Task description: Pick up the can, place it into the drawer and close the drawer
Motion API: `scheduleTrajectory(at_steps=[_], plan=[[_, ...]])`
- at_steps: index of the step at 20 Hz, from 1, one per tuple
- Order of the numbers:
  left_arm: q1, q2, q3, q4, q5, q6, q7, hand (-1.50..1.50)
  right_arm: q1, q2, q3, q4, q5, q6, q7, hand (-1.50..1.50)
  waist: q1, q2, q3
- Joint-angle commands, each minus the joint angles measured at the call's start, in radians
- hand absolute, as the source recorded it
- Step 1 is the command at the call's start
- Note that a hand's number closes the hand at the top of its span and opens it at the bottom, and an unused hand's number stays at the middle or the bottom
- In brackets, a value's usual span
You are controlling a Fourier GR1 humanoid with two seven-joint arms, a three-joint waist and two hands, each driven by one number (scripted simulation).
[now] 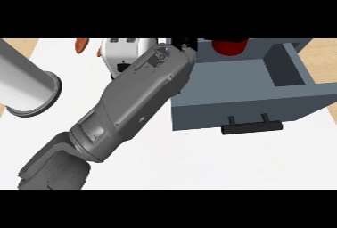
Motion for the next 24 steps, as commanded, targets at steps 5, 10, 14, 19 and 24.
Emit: scheduleTrajectory(at_steps=[5, 10, 14, 19, 24], plan=[[-0.015, 0.0, -0.077, 0.082, 0.066, 0.032, -0.027, -1.5, 0.029, 0.0, -0.014, -0.045, -0.026, 0.009, 0.022, -1.5, -0.003, 0.0, 0.0], [-0.003, 0.0, -0.102, 0.117, 0.1, 0.05, -0.071, -1.5, -0.011, -0.021, -0.017, 0.009, -0.015, 0.014, 0.008, -1.5, -0.013, 0.006, 0.0], [-0.023, 0.0, -0.153, 0.088, 0.136, 0.114, -0.054, -1.5, -0.016, -0.007, -0.005, 0.015, 0.001, 0.016, 0.004, -1.5, -0.02, 0.005, 0.001], [-0.007, 0.0, -0.14, 0.119, 0.17, 0.067, -0.113, -1.5, -0.041, -0.016, -0.016, 0.013, -0.005, -0.004, 0.007, -1.5, -0.007, 0.006, 0.0], [-0.01, 0.0, -0.148, 0.081, 0.208, 0.099, -0.143, -1.5, -0.092, -0.083, -0.044, -0.075, 0.093, 0.013, -0.043, -1.5, -0.008, 0.007, -0.001]])
